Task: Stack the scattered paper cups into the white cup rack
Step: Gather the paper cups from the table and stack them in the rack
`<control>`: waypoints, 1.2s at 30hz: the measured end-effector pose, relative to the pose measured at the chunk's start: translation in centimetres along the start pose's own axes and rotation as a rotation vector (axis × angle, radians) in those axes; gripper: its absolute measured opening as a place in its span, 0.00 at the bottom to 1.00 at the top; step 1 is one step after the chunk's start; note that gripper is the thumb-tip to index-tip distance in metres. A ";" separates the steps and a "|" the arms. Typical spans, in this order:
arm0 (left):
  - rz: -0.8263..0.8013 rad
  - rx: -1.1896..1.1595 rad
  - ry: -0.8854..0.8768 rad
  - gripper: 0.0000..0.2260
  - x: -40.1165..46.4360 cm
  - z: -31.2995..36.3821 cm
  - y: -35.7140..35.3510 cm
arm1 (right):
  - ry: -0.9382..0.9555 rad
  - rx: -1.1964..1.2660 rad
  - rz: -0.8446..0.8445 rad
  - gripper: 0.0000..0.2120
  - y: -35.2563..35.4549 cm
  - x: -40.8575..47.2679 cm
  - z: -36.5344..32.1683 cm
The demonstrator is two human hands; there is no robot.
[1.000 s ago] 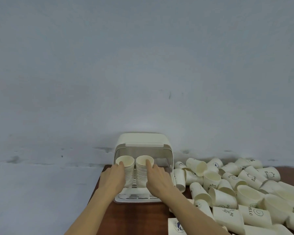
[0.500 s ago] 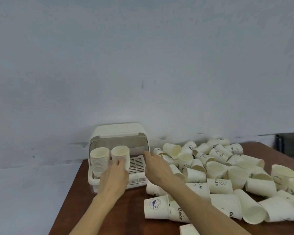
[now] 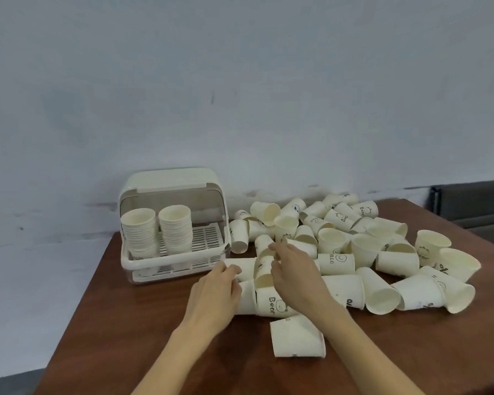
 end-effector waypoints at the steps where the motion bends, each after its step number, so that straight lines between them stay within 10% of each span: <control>1: -0.013 -0.012 -0.001 0.14 -0.5 0.2 -0.4 | -0.016 0.017 0.008 0.18 0.1 -1.0 0.5; 16: -0.184 0.167 -0.137 0.17 -3.1 2.8 -4.6 | -0.277 -0.232 0.072 0.15 0.7 -11.9 4.0; 36: -0.194 0.354 -0.131 0.17 -2.5 2.1 -4.4 | -0.556 0.036 -0.175 0.08 -3.7 -13.1 5.3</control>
Point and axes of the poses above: each hand's wrist, its own x-axis towards the middle knuckle, its own y-axis out of the back of the hand, z = x × y, the point moved 7 cm from there along x, towards the middle knuckle, and after that the axes turned 4 degrees about y, right-handed, at the moved point
